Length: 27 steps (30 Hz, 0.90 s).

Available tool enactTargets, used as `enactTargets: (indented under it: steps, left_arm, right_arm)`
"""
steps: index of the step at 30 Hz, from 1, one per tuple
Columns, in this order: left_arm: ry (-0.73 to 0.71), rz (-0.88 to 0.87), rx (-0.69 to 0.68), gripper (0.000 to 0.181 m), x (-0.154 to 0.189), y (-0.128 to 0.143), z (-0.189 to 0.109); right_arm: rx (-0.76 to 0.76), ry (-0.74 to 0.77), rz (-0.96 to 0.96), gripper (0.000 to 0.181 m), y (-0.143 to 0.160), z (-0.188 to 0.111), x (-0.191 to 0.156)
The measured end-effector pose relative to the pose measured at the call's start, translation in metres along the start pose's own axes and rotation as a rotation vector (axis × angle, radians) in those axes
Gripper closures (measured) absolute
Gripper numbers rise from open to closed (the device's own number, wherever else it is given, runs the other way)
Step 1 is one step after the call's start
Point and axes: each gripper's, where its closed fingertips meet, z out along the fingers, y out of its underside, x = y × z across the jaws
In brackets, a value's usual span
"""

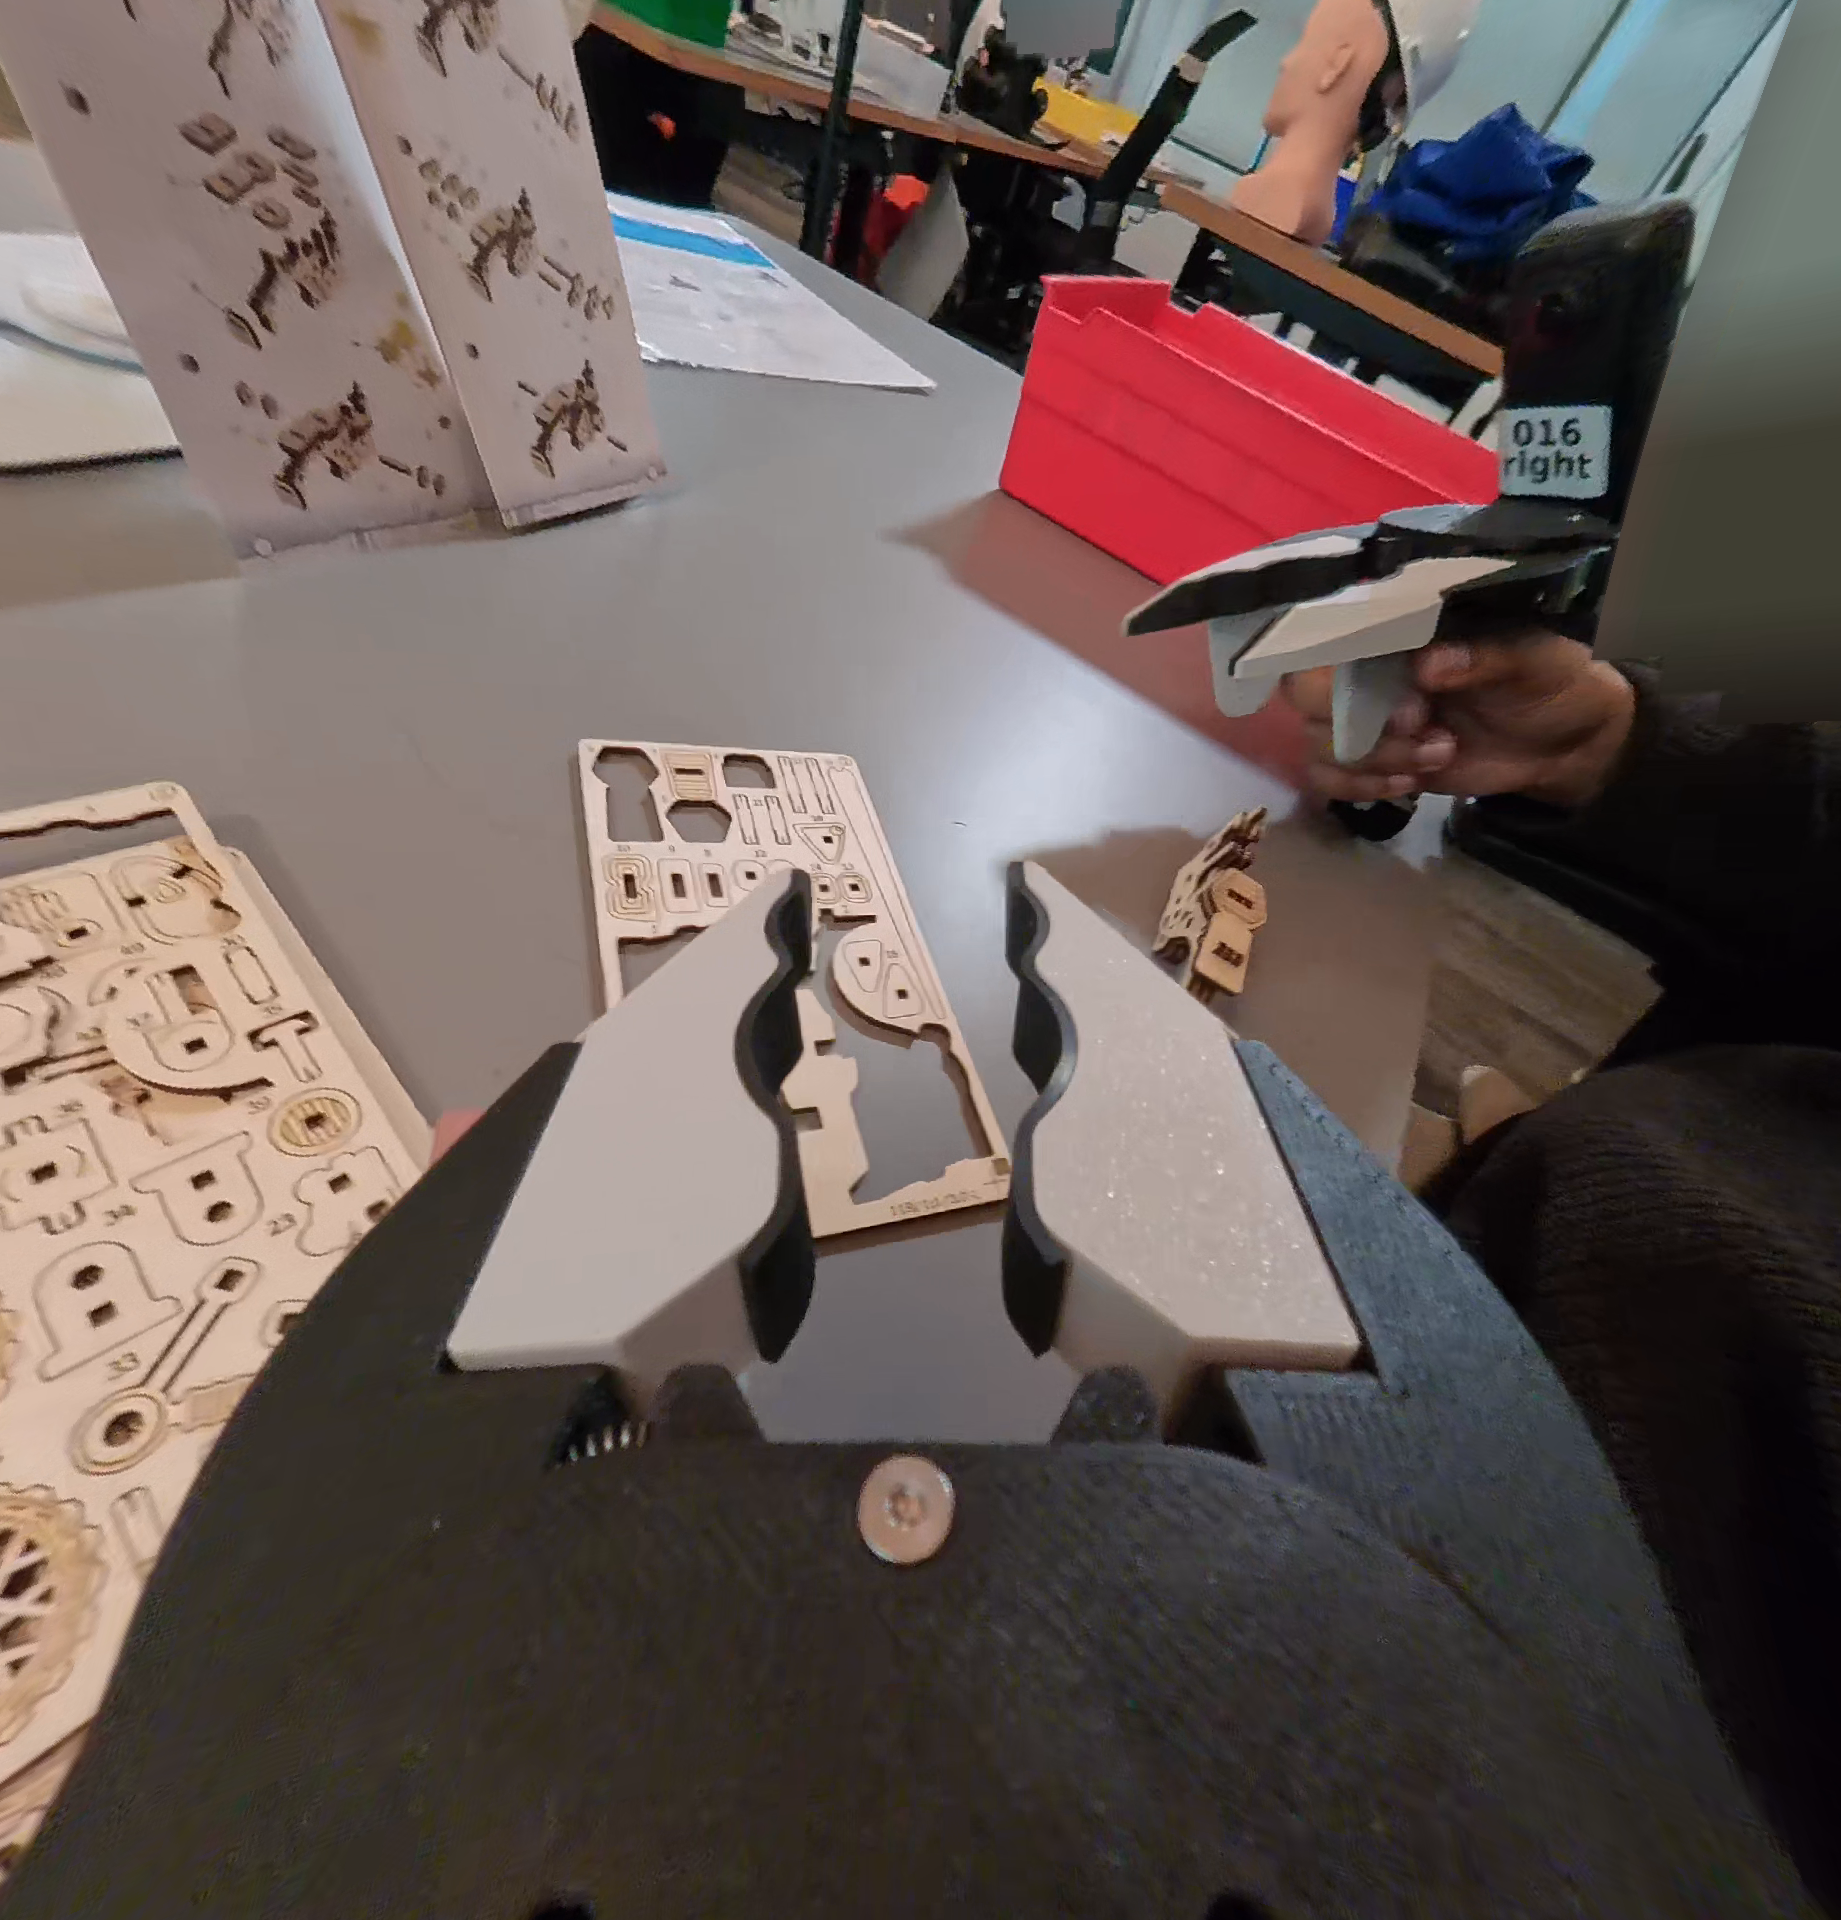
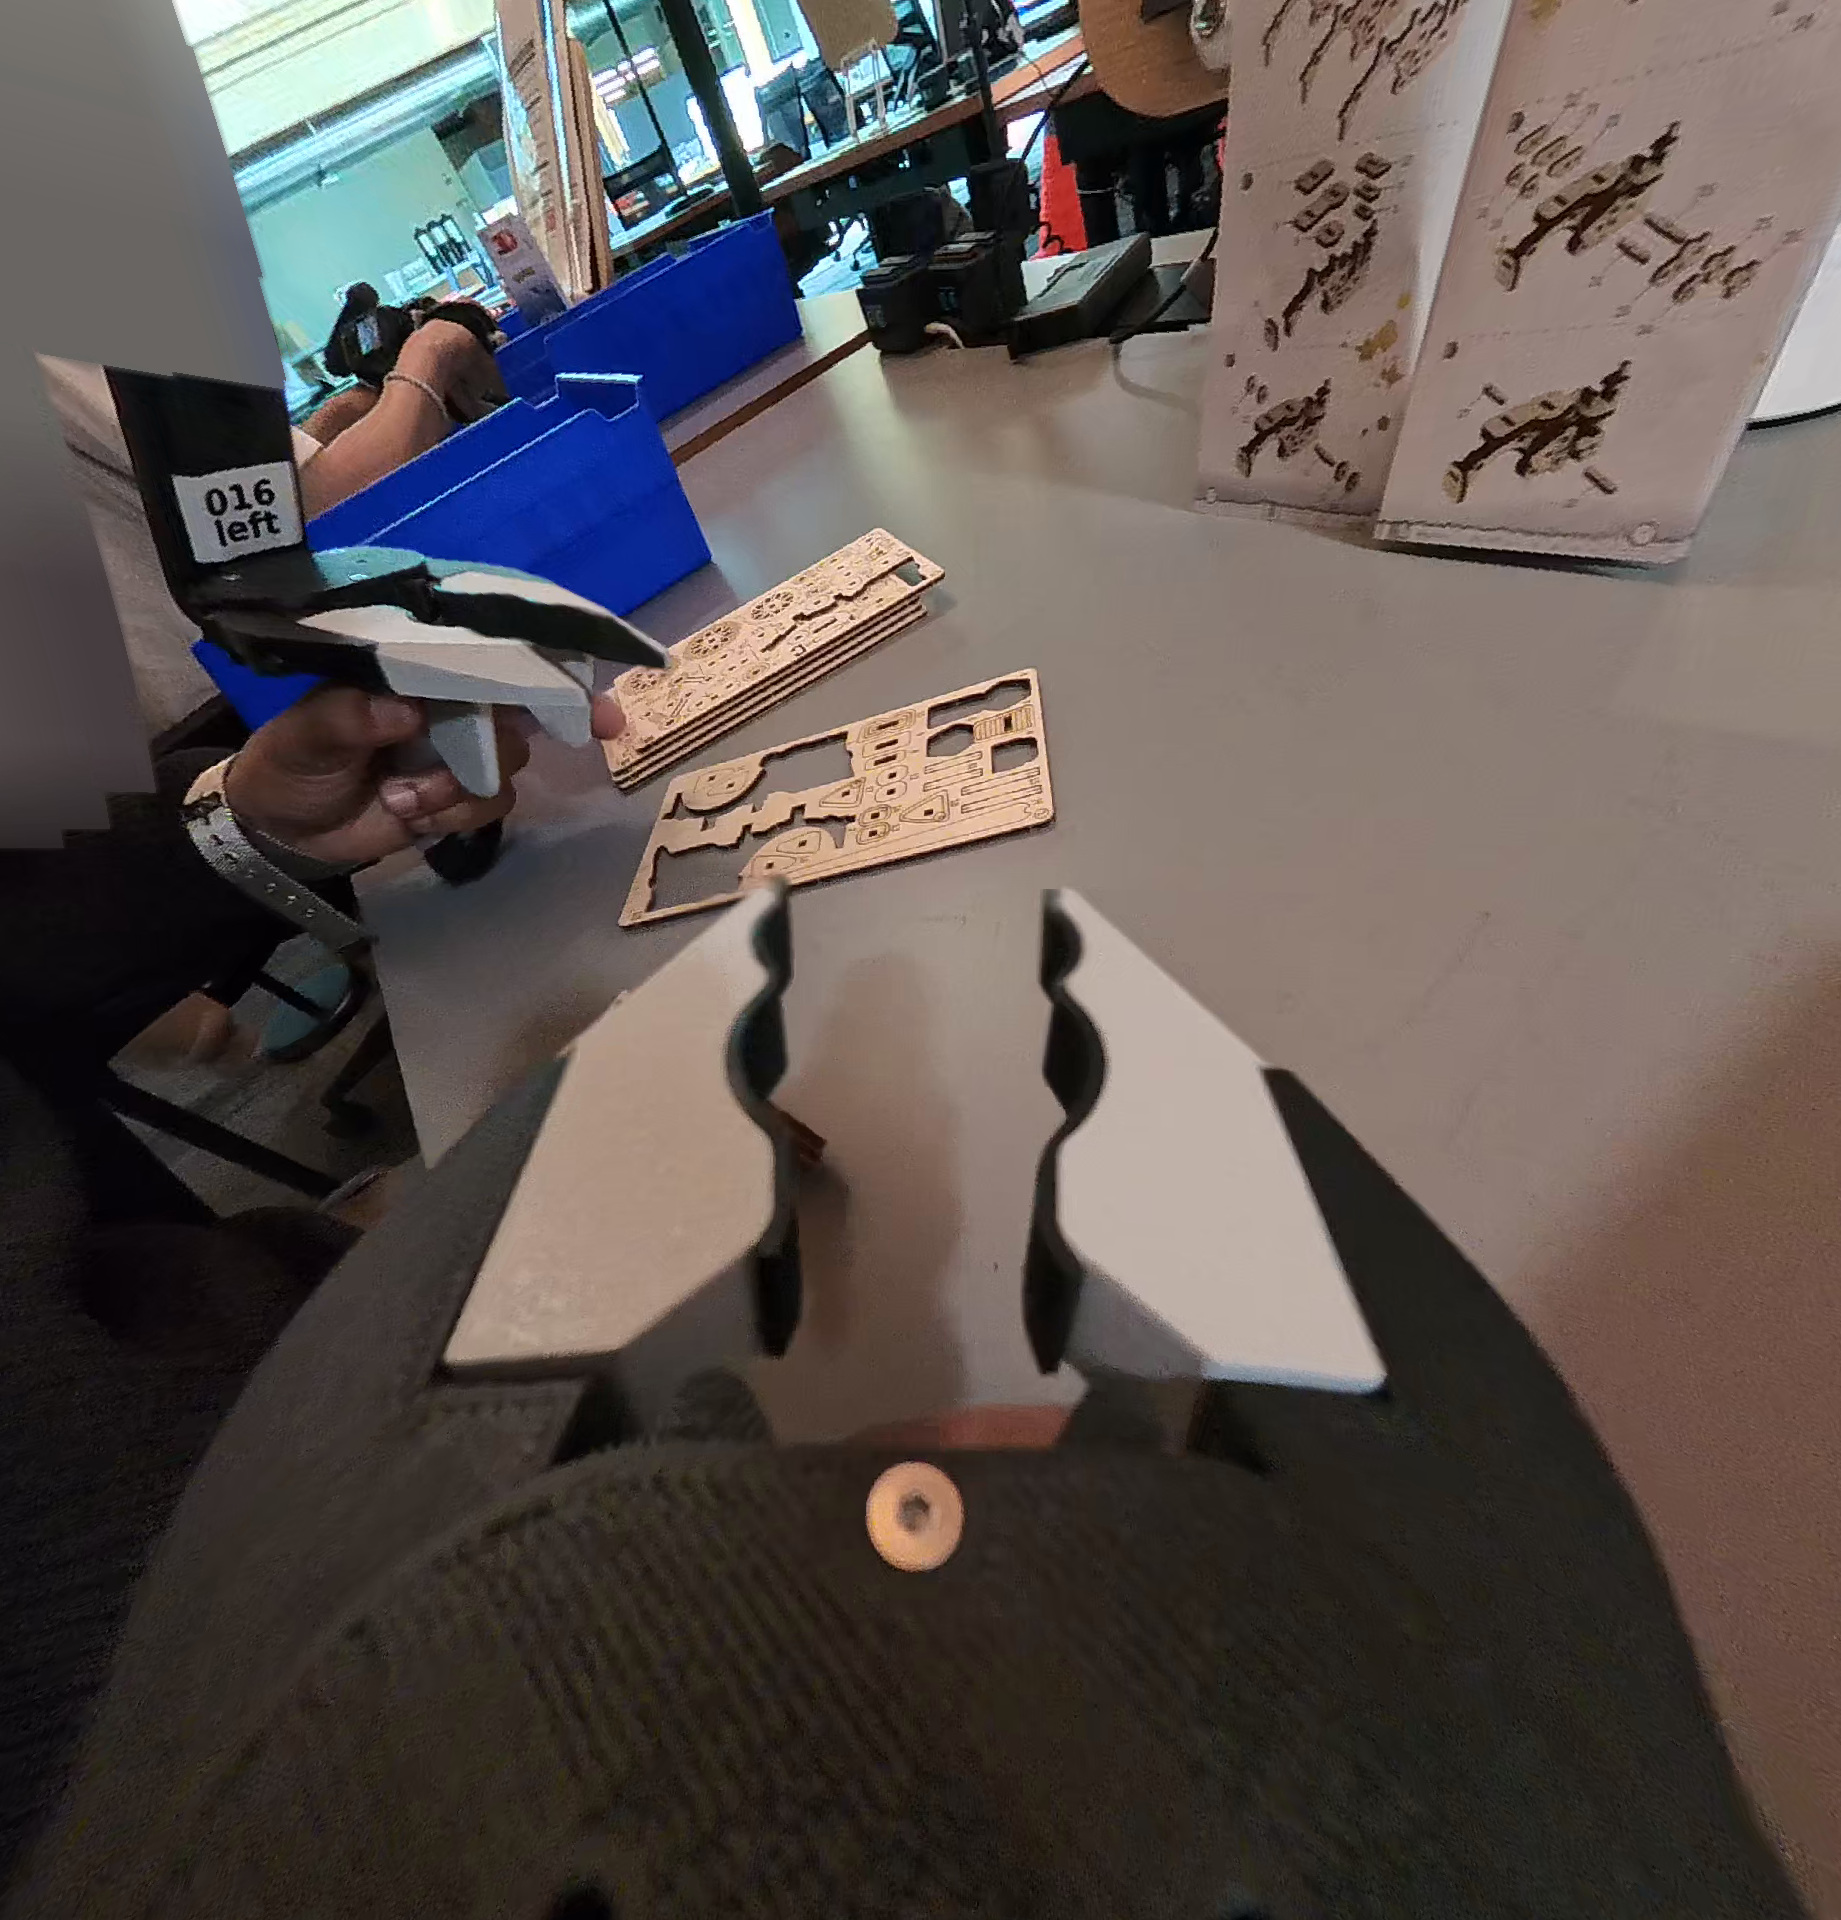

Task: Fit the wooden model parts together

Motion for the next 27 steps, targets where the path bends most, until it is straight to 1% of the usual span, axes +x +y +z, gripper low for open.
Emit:
enactTargets:
  steps: [1,2,4,6,8,12,14,15,18,19,21,25,27]
  left_arm:
    - [-0.016,0.023,0.001,0.145,-0.002,-0.001,0.0]
    - [-0.041,0.042,0.002,0.145,-0.006,-0.002,0.0]
    - [-0.13,0.071,0.0,0.14,-0.02,-0.002,0.002]
    - [-0.218,0.089,-0.023,0.132,-0.034,-0.001,0.004]
    - [-0.256,0.091,-0.048,0.125,-0.042,0.0,0.007]
    - [-0.294,0.055,-0.084,0.12,-0.053,0.003,0.013]
    - [-0.295,0.035,-0.102,0.12,-0.056,0.005,0.016]
    - [-0.294,0.028,-0.114,0.12,-0.056,0.006,0.018]
    - [-0.284,0.017,-0.175,0.12,-0.057,0.014,0.024]
    - [-0.28,0.02,-0.203,0.117,-0.057,0.017,0.026]
    - [-0.294,0.043,-0.229,0.115,-0.059,0.02,0.027]
    - [-0.33,0.12,-0.242,0.113,-0.061,0.012,0.029]
    - [-0.357,0.165,-0.284,0.114,-0.066,0.016,0.033]
  right_arm:
    - [0.003,-0.007,0.003,0.147,0.0,-0.001,0.0]
    - [0.009,-0.012,0.007,0.156,-0.001,-0.002,0.0]
    - [0.024,-0.004,0.022,0.168,-0.002,-0.006,0.003]
    - [0.042,0.013,0.035,0.172,-0.004,-0.011,0.007]
    - [0.06,0.031,0.042,0.173,-0.005,-0.016,0.011]
    - [0.077,0.06,0.053,0.166,-0.006,-0.024,0.016]
    - [0.08,0.077,0.066,0.155,-0.005,-0.028,0.019]
    - [0.079,0.085,0.072,0.155,-0.004,-0.03,0.02]
    - [0.077,0.109,0.076,0.146,-0.002,-0.035,0.023]
    - [0.072,0.12,0.071,0.144,-0.001,-0.036,0.023]
    - [0.059,0.137,0.05,0.141,0.001,-0.038,0.022]
    - [0.042,0.167,-0.03,0.14,0.005,-0.044,0.014]
    - [0.047,0.185,-0.074,0.14,0.005,-0.049,0.008]
